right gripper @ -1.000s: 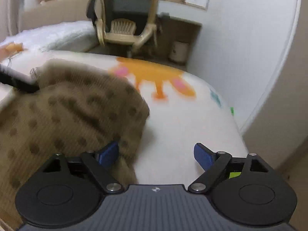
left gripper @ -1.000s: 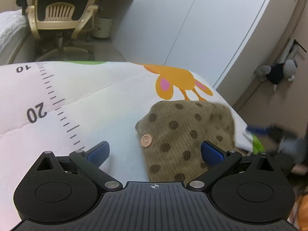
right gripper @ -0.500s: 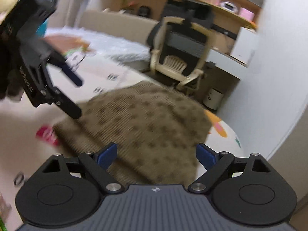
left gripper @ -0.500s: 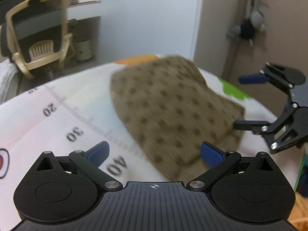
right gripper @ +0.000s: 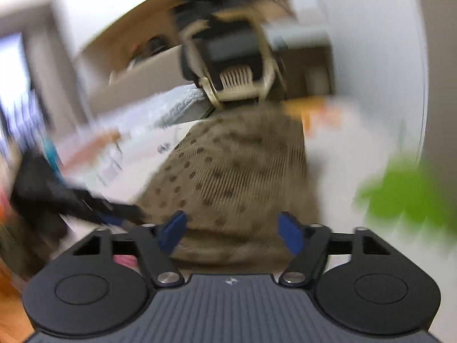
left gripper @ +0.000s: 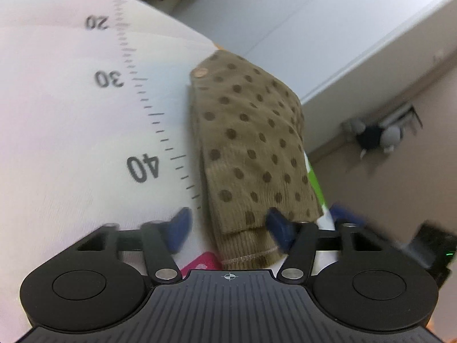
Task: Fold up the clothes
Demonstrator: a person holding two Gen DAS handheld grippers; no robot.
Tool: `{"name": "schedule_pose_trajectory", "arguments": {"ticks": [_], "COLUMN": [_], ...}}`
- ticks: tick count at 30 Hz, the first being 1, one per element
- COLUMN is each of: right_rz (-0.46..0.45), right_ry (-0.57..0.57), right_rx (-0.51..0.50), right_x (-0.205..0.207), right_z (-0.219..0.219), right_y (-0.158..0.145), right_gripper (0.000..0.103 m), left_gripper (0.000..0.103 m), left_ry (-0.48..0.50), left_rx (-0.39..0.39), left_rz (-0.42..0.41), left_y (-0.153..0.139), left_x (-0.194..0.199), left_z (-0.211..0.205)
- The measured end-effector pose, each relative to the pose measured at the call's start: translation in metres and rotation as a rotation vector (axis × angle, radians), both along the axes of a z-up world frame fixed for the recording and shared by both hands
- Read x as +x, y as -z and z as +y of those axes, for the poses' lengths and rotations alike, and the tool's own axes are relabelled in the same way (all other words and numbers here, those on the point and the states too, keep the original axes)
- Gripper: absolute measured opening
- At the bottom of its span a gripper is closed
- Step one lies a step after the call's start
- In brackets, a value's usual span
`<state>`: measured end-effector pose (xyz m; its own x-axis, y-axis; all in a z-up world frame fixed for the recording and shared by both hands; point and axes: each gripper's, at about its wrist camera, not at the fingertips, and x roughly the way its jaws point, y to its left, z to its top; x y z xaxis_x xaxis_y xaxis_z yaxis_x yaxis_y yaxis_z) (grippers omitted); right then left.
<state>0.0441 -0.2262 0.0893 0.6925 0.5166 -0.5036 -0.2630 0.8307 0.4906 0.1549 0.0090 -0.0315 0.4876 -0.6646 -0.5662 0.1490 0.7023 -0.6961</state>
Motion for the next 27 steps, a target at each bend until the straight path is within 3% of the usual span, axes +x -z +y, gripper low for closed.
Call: {"name": "schedule_pose_trajectory", "arguments": {"ticks": [2,6,10,12,14,17,21,27], "right_rz": [0.079,0.11,0.162,0.208,0.211,0.123,0.033,0.134], "right_ry": [0.068,0.176,0.174,0.182,0.191,0.197,0.128,0.1], "right_rx": [0.135,0.274,0.406,0.414,0.393,0.362,0.371,0.381], "right_x": [-0.002,-0.006,0.009,0.018,0.021,0.021,0.022,0.018], "right_z": [-0.018,-0.039,-0.042,-0.036,-0.029,-0.021,-0.011,-0.008], "right_y": [0.017,0.028,0.035,0.042,0.044,0.036,0.019,0.031], "right_gripper": [0.049,0.047,0.046,0.046,0.046,0.045,0.045,0.041], "left_gripper": [0.062,0.062,0.062,0.061,0.05,0.035,0.031,0.021], "left_ry": [-0.022,-0.045,-0.05,-0.053,-0.053,-0.041,-0.029,-0.03], "left_rx": [-0.047,-0.038,-0.041,-0.039,-0.041,-0.031,-0.03,-0.044], "left_rz": [0.023,0.028,0.026,0.027,0.031,0.025,0.0,-0.011], "left_y": [0.004,0.005,0.005,0.005,0.004,0.001,-0.005,-0.005], "left_x": [0.0,0.002,0.006,0.008,0.011,0.015,0.016,0.01], "left_z": [0.005,0.005,0.003,0.002,0.002,-0.002,-0.004,0.004]}}
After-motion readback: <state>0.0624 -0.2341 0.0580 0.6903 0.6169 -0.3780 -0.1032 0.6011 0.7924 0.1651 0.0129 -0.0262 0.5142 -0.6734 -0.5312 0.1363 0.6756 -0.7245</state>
